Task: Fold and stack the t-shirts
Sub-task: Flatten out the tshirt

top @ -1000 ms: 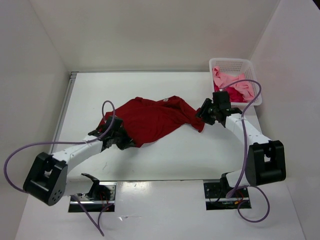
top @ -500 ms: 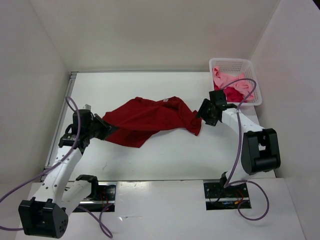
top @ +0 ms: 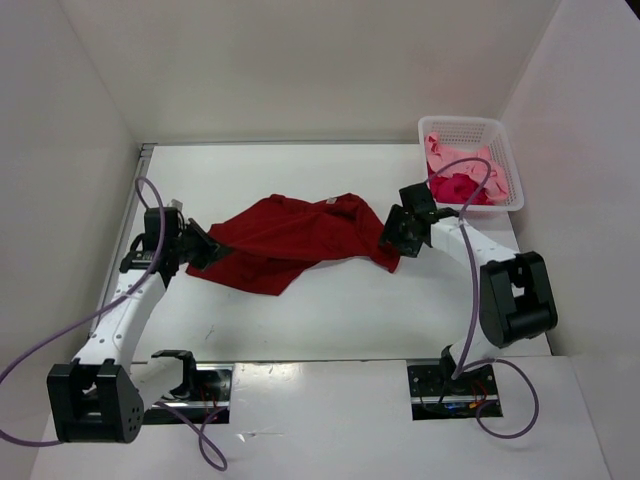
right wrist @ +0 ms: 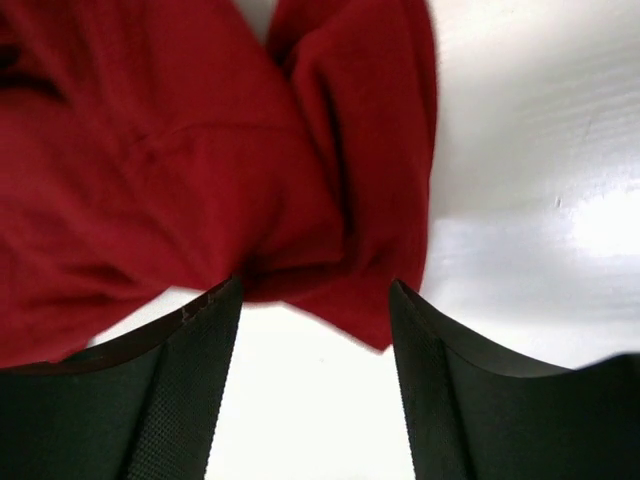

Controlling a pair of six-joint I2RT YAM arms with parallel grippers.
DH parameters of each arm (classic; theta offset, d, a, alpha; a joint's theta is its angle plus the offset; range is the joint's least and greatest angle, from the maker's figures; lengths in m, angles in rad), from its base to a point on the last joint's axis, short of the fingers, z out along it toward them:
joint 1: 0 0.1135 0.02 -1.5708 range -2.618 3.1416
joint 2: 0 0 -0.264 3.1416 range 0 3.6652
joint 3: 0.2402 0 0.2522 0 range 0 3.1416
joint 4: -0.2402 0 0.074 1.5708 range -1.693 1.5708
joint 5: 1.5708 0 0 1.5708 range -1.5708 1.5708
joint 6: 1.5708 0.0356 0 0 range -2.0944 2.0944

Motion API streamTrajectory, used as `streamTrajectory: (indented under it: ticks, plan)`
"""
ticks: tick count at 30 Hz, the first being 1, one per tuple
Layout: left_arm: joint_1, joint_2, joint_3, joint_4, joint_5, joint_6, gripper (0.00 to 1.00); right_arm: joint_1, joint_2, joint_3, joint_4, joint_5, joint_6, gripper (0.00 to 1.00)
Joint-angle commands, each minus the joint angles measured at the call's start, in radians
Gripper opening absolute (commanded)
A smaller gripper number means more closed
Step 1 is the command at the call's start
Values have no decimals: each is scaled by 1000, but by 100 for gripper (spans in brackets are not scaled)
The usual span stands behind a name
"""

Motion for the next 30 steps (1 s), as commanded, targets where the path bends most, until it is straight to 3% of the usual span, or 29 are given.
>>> streamTrajectory:
  ticks: [1, 6, 11, 18, 20, 25, 28, 30]
  plan:
    - [16, 36, 64, 70, 56, 49, 0, 30, -111, 7, -56, 99, -3, 62]
    - [16, 128, 123, 121, 67, 49, 0, 30, -91, -29, -107, 126, -13, 60]
    - [67, 211, 192, 168, 86, 83, 0, 30, -57, -39, -137, 37, 10, 60]
    - [80, 309, 248, 214, 131, 92, 0, 30, 44, -76, -63, 12, 53, 57]
    - [80, 318, 258, 214, 140, 92, 0, 30, 99, -45, -38, -3, 53, 51]
    - [80, 337, 322, 236, 151, 66, 0, 30, 135, 96, -50, -65, 53, 2]
    - [80, 381, 439, 292, 160, 22, 0, 30, 3, 220, -85, -100, 53, 0]
    - [80, 418, 542, 302, 171, -1, 0, 30, -63, 411, -142, -100, 53, 0]
